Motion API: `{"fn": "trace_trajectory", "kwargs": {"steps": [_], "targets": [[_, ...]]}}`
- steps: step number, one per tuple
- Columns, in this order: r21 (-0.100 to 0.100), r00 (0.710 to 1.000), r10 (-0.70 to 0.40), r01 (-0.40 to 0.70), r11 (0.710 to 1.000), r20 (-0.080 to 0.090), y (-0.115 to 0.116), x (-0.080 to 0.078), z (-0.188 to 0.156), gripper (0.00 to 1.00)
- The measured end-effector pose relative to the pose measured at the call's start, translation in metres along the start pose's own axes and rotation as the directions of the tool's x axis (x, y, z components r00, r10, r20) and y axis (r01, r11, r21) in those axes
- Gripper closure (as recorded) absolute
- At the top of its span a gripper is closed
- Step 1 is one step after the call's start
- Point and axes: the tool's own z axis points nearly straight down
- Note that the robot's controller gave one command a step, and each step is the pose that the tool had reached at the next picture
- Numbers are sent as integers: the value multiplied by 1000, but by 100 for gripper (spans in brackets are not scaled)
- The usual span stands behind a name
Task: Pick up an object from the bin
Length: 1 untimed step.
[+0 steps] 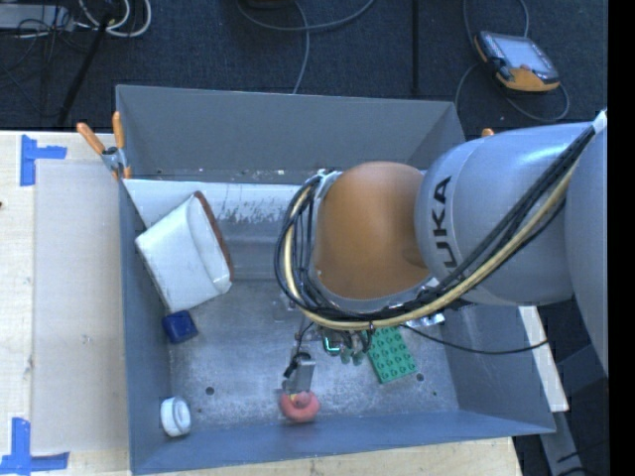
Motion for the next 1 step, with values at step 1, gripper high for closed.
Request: {"fn": "trace_trajectory", "kwargs": {"steps": [1], "targets": [[5, 890, -456, 456, 890, 19, -12, 31, 83, 0]]}}
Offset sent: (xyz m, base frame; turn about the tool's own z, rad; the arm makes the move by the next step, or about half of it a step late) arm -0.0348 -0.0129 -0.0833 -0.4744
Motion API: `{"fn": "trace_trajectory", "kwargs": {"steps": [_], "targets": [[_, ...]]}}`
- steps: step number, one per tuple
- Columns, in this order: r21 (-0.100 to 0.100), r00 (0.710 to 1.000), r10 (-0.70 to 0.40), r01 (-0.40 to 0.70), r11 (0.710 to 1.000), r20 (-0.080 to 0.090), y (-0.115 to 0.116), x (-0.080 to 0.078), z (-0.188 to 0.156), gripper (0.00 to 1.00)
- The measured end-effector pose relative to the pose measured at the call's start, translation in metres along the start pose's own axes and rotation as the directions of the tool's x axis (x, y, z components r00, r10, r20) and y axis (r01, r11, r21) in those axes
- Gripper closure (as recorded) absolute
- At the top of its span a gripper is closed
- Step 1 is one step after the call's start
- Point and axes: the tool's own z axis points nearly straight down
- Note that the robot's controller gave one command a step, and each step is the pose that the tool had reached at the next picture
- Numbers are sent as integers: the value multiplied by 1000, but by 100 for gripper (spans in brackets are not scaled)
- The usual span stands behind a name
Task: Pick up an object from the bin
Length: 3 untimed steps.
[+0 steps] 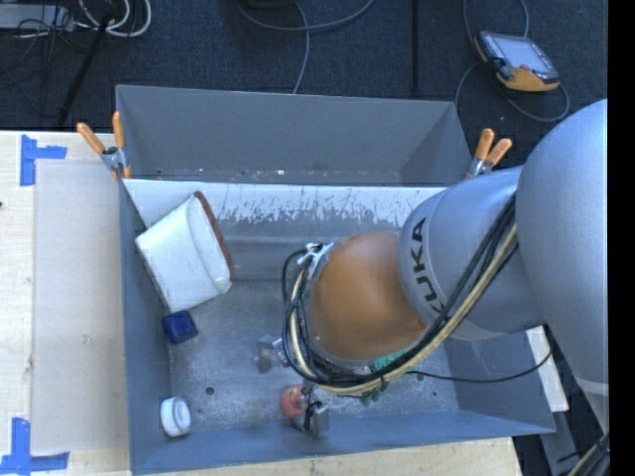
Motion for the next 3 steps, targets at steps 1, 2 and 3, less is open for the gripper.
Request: {"fn": "trace_trajectory", "kwargs": {"steps": [1, 2, 3], "targets": [[0, 998, 68, -68, 998, -11, -43, -7, 15, 0], [-1, 998, 68, -68, 998, -8, -42, -7, 13, 100], [1, 1000, 13, -13, 1000, -3, -35, -10, -120, 100]]}}
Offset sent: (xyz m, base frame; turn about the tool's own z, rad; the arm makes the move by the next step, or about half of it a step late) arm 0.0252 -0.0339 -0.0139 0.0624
